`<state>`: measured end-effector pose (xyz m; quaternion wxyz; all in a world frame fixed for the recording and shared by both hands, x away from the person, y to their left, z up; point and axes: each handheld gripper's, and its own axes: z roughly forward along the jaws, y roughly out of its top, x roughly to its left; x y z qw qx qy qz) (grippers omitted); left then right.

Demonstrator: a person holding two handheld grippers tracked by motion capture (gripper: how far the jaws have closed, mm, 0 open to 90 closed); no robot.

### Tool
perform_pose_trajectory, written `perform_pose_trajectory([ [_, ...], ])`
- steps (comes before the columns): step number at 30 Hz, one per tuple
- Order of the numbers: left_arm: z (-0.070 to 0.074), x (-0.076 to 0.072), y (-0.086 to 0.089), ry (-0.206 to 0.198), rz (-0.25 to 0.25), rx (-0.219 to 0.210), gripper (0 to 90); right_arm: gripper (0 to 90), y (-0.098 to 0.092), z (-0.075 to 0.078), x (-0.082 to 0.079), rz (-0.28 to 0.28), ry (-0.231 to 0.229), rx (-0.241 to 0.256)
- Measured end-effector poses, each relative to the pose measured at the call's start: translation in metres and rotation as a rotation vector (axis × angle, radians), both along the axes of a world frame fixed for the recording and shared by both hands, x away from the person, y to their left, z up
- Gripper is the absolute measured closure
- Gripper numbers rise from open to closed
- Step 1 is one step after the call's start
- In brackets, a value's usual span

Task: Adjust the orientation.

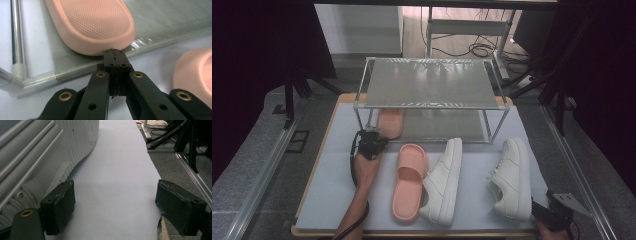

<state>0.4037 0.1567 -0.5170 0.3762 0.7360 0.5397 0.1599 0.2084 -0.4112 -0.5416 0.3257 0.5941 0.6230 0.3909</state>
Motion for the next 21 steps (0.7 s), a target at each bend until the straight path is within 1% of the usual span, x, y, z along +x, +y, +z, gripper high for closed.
perform_pose_trajectory([
  [7, -0.001, 0.003, 0.001, 0.005, 0.011, -0.01, 89.4, 16.1, 0.0, 0.0, 0.0, 0.001, 0.0, -0.005],
  [10, 0.0, 0.003, 0.002, 0.008, 0.01, -0.016, 88.4, 16.1, 0.0, 0.0, 0.0, 0.0, -0.001, -0.005],
  [13, 0.0, 0.001, 0.002, 0.009, 0.01, -0.012, 87.0, 16.1, 0.0, 0.0, 0.0, 0.0, -0.001, -0.005],
  [15, 0.0, -0.005, 0.005, 0.007, 0.004, -0.027, 86.9, 16.1, 0.0, 0.0, 0.0, 0.0, -0.001, -0.005],
  [16, 0.0, -0.005, 0.005, 0.007, 0.004, -0.027, 86.9, 16.1, 0.0, 0.0, 0.0, 0.0, -0.001, -0.005],
  [17, 0.002, -0.011, 0.007, 0.001, 0.0, -0.035, 86.4, 16.1, 0.0, 0.0, 0.0, 0.0, -0.001, -0.005],
  [18, 0.002, -0.011, 0.007, 0.001, 0.0, -0.035, 85.9, 16.1, 0.0, 0.0, 0.0, 0.0, -0.001, -0.005],
  [19, 0.003, -0.014, 0.008, -0.002, 0.0, -0.035, 85.9, 16.1, 0.0, 0.0, 0.0, 0.0, -0.001, -0.005],
  [20, 0.006, -0.021, 0.01, -0.012, -0.005, -0.046, 84.4, 16.1, 0.0, 0.0, 0.0, 0.0, -0.001, -0.005],
  [21, 0.007, -0.024, 0.011, -0.014, -0.01, -0.05, 83.4, 16.1, 0.0, 0.0, 0.0, 0.0, -0.001, -0.006],
])
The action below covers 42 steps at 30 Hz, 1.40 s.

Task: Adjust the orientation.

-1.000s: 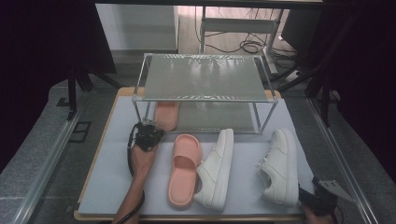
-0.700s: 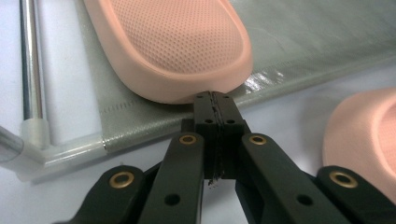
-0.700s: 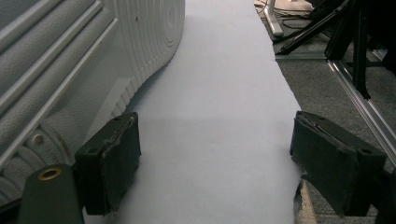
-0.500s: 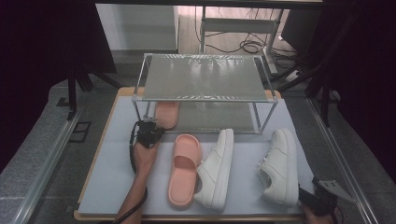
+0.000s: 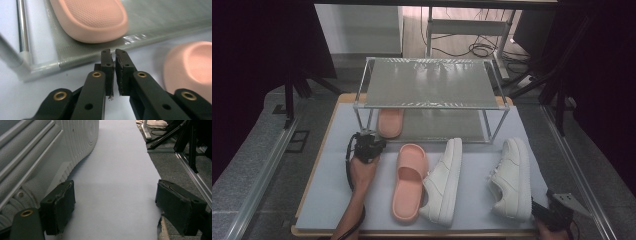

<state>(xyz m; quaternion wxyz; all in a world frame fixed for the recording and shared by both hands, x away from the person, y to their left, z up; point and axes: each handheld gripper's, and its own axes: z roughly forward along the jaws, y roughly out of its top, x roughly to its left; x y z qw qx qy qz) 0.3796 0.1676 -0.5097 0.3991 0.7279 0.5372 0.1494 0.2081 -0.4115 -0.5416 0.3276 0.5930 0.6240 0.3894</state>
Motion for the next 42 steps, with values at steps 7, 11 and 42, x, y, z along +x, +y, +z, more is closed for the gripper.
perform_pose_trajectory([
  [7, 0.009, -0.022, 0.006, -0.004, -0.027, 0.008, 68.6, 16.1, 0.0, 0.0, 0.0, 0.0, 0.0, 0.0],
  [11, 0.014, -0.036, 0.005, -0.01, -0.06, 0.015, 58.6, 16.1, 0.0, 0.0, 0.0, 0.0, 0.0, 0.0],
  [42, 0.037, -0.113, -0.024, -0.041, -0.238, 0.072, 27.6, 16.1, 0.0, 0.0, 0.0, 0.0, 0.0, 0.0],
])
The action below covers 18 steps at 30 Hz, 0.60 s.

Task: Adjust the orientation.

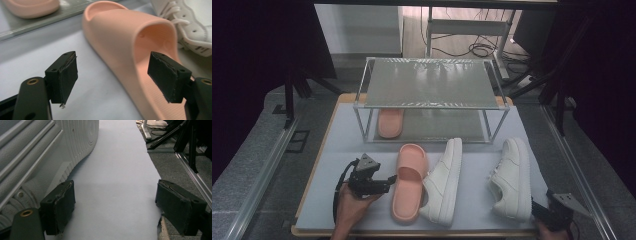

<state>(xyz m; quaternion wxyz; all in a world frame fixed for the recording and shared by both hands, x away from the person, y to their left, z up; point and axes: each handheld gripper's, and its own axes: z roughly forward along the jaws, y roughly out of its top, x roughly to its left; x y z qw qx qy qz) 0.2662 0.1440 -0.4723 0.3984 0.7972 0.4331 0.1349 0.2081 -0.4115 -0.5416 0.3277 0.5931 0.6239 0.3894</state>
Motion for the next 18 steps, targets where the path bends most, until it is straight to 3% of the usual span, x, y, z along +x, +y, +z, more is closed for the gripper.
perform_pose_trajectory([
  [3, -0.004, 0.003, -0.01, 0.013, -0.015, 0.001, 33.0, 16.0, 0.0, 0.0, 0.0, 0.0, 0.0, 0.0],
  [11, -0.009, 0.009, -0.025, 0.003, -0.024, 0.046, 50.1, 16.0, 0.0, 0.0, 0.0, 0.0, 0.0, 0.0],
  [18, -0.014, 0.014, -0.027, 0.038, -0.007, 0.021, 60.9, 16.0, 0.0, 0.0, 0.0, 0.0, 0.0, 0.0],
])
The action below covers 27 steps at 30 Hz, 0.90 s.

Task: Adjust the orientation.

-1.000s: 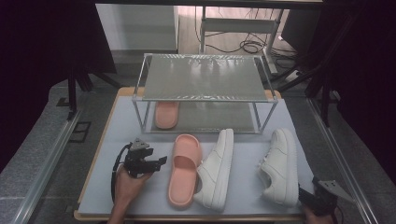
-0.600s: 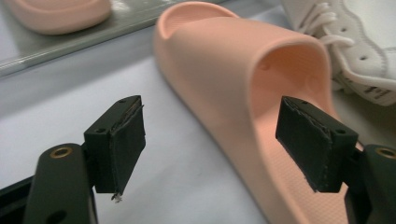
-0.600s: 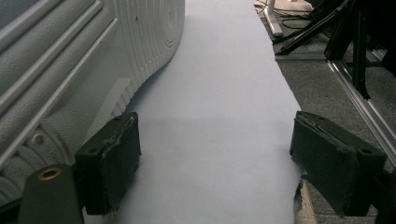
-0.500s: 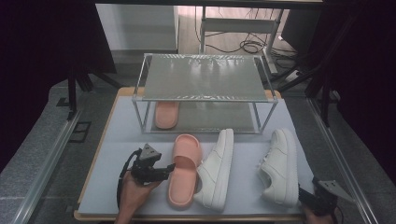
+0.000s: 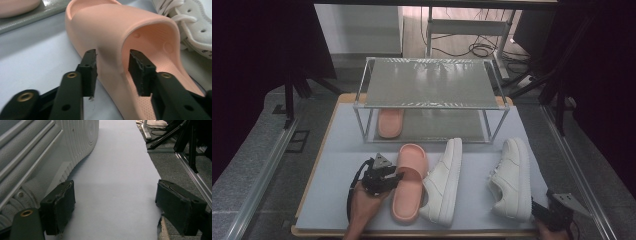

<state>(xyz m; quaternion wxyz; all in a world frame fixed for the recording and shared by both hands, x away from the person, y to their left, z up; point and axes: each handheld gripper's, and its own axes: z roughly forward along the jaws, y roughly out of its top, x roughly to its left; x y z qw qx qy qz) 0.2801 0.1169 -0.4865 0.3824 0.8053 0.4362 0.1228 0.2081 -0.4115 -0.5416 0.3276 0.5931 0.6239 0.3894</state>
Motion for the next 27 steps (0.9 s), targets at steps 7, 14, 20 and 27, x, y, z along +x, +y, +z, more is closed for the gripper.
perform_pose_trajectory([
  [7, 0.0, 0.005, 0.004, 0.024, 0.027, -0.033, 69.9, 16.0, 0.0, 0.0, 0.0, 0.0, 0.0, 0.0],
  [14, 0.004, 0.011, 0.009, 0.026, 0.042, -0.041, 75.9, 16.1, 0.0, 0.0, 0.0, 0.0, 0.0, 0.0],
  [20, 0.007, 0.015, 0.01, 0.021, 0.051, -0.034, 79.8, 16.1, 0.0, 0.0, 0.0, 0.0, 0.0, 0.0],
  [27, 0.008, 0.02, 0.012, 0.014, 0.064, -0.025, 83.1, 16.1, 0.0, 0.0, 0.0, 0.0, 0.0, 0.0],
])
